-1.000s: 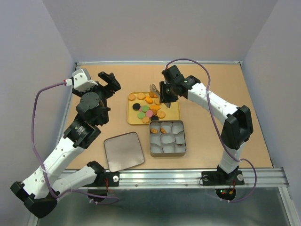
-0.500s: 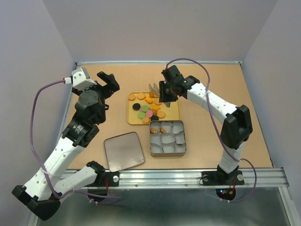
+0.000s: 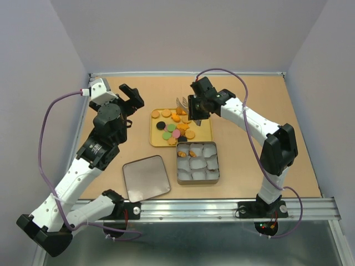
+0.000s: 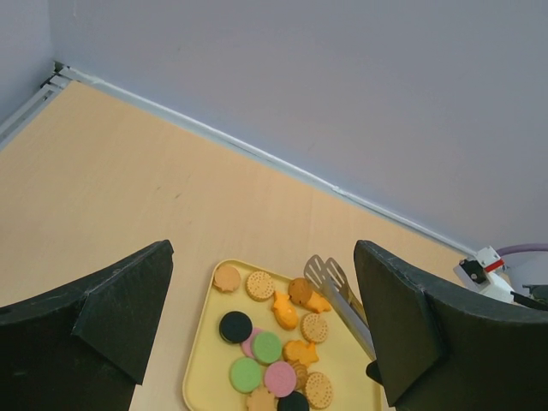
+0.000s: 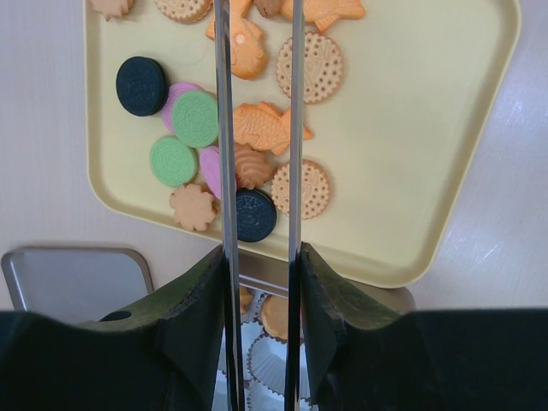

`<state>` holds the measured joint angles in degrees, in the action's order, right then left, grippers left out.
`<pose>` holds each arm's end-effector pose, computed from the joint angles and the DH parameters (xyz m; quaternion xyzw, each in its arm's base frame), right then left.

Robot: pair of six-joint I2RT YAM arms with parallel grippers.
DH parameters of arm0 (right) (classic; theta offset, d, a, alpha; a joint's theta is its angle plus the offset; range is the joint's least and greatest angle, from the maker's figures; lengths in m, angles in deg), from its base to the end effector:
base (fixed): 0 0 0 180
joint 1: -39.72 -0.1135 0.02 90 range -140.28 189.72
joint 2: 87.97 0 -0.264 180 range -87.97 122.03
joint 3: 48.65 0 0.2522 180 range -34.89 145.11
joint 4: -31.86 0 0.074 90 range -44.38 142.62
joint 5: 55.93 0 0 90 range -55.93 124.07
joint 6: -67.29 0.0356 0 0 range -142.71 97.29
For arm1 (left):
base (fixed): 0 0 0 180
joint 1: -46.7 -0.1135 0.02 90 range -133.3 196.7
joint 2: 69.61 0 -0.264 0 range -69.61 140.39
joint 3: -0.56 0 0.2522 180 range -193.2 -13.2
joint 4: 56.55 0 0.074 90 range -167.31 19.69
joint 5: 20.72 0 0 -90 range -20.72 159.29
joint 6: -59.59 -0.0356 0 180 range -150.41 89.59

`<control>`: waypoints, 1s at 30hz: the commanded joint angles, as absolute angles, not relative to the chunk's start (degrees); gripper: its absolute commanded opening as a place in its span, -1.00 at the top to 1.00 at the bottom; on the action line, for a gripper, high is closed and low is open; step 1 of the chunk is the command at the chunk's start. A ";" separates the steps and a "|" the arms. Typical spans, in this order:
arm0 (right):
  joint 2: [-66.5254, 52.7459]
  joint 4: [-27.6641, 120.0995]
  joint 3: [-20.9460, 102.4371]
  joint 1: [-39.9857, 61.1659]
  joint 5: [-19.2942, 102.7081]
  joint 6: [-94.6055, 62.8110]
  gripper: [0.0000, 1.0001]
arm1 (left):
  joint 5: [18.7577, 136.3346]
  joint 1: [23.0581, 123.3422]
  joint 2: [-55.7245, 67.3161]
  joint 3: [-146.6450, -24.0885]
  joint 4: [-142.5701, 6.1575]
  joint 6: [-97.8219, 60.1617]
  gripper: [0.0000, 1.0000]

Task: Pack the cookies

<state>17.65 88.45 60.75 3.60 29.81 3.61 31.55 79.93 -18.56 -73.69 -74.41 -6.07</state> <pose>0.3319 0.2389 0.2971 -0.0691 0.9447 0.1350 0.2908 0.1688 -0.0846 0.4277 -0.1889 0.6538 -0.1460 0.7180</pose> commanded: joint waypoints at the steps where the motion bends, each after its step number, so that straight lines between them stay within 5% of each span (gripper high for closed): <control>1: 17.85 85.61 60.47 3.42 29.23 3.13 0.17 | 31.67 79.40 -18.63 -75.34 -73.03 -5.54 -0.96; 22: 19.70 84.38 58.02 3.51 31.61 4.45 0.20 | 32.46 78.96 -18.46 -74.90 -73.03 -5.19 -0.93; 30: 19.17 83.77 56.69 3.42 31.87 4.62 0.42 | 32.28 78.87 -18.81 -74.46 -73.30 -4.92 -0.93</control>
